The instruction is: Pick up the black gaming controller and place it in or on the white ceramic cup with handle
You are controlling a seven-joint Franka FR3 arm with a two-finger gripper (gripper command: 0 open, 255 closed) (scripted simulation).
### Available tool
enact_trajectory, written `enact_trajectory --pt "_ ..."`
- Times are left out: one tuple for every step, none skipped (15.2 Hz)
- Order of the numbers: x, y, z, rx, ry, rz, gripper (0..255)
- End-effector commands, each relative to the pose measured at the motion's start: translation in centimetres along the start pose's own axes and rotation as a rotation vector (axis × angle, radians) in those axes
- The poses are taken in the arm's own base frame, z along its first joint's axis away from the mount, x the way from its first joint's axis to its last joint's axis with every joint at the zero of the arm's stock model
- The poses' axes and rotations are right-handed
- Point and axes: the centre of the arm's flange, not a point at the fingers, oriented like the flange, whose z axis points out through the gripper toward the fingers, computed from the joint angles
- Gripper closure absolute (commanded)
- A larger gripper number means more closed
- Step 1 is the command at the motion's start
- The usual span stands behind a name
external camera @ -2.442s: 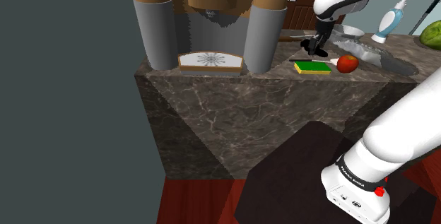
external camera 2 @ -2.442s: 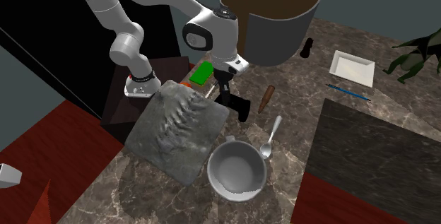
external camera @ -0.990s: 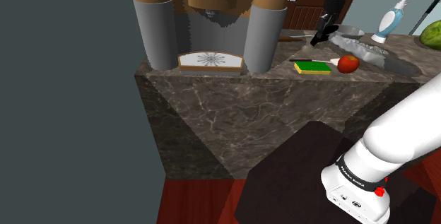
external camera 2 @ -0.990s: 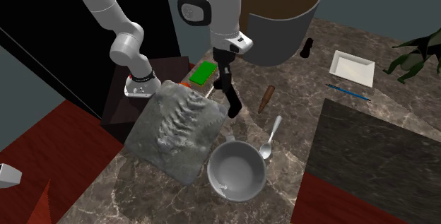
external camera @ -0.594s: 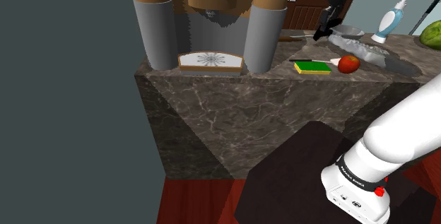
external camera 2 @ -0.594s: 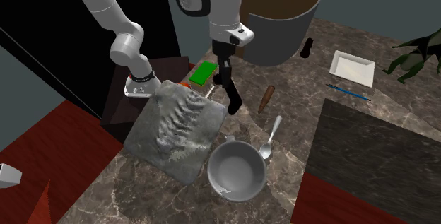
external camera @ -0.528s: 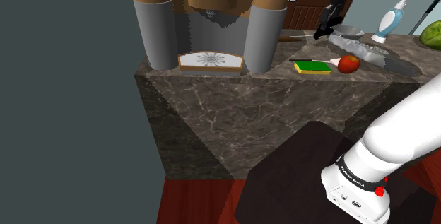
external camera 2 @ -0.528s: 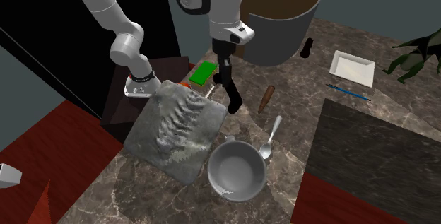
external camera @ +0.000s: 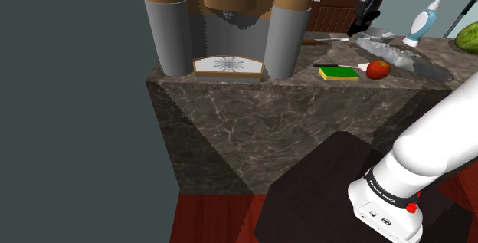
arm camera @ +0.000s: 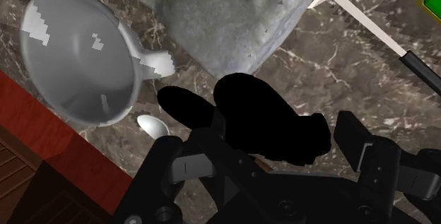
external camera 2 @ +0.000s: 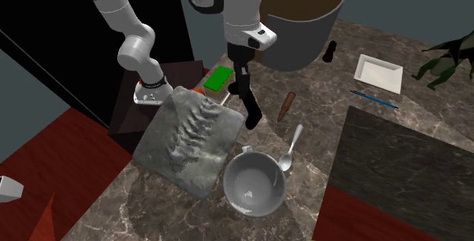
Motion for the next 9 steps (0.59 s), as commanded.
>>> enact_trajectory --pt "-0.3 2.6 0.4 -0.001 0.000 -0.001 255" --pt "-0.5 3.8 0.7 -0.001 0.000 -0.001 255" --pt "-0.7 5.1 0.9 -0.001 0.000 -0.001 255" --pt "-0.9 6.4 1.1 -0.001 0.000 -0.001 255" --pt "-1.1 7.7 1.4 -0.001 0.000 -0.001 255" --pt "-1.3 9.0 1.6 -0.001 0.000 -0.001 255" --pt "-1.4 10.3 1.9 -0.001 0.000 -0.001 255" --pt "-1.6 11.5 2.1 -0.001 0.000 -0.001 255" --pt "-1.8 12.8 2.4 -0.001 0.000 -0.001 255"
